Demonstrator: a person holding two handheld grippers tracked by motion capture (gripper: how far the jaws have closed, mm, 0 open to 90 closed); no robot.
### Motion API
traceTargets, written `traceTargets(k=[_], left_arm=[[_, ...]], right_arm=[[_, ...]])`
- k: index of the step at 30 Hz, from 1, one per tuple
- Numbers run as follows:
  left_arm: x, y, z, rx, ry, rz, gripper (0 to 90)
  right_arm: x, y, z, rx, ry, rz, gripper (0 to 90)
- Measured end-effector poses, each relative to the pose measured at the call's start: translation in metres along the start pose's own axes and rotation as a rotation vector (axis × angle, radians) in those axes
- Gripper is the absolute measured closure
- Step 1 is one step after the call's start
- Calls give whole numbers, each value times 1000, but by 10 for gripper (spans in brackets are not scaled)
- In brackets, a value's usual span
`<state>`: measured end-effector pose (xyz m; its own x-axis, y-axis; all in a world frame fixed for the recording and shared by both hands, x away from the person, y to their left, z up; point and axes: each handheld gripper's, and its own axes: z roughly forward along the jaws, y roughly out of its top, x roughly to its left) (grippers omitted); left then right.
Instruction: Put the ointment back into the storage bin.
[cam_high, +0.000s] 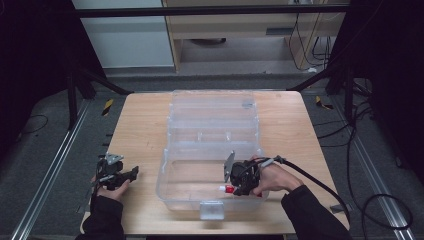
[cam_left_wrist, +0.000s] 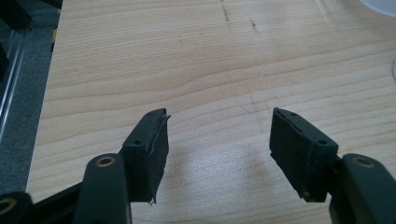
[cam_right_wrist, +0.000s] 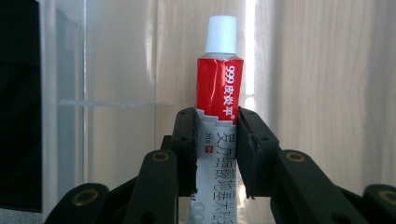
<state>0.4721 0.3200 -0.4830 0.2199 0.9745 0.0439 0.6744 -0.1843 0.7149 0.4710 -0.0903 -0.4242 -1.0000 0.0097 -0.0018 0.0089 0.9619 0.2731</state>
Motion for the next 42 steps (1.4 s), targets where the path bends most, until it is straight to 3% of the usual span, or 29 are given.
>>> traceTargets(k=[24, 25, 29, 36, 37, 42], left_arm=[[0, 0, 1, 8, -5, 0, 373], [0, 0, 1, 8, -4, 1, 373], [0, 0, 0, 8, -3, 3, 373], [1, 0, 0, 5, -3, -4, 373], [1, 0, 0, 4, -3, -5, 372], [0, 0, 0, 4, -5, -5, 372]], right_arm=[[1, 3, 18, 81, 25, 18, 697], [1, 3, 18, 89, 29, 22, 735], [1, 2, 16, 89, 26, 31, 733], [0, -4, 3, 17, -7, 55, 731], [0, -8, -6, -38, -32, 77, 728], [2, -21, -25, -177, -83, 159, 705]])
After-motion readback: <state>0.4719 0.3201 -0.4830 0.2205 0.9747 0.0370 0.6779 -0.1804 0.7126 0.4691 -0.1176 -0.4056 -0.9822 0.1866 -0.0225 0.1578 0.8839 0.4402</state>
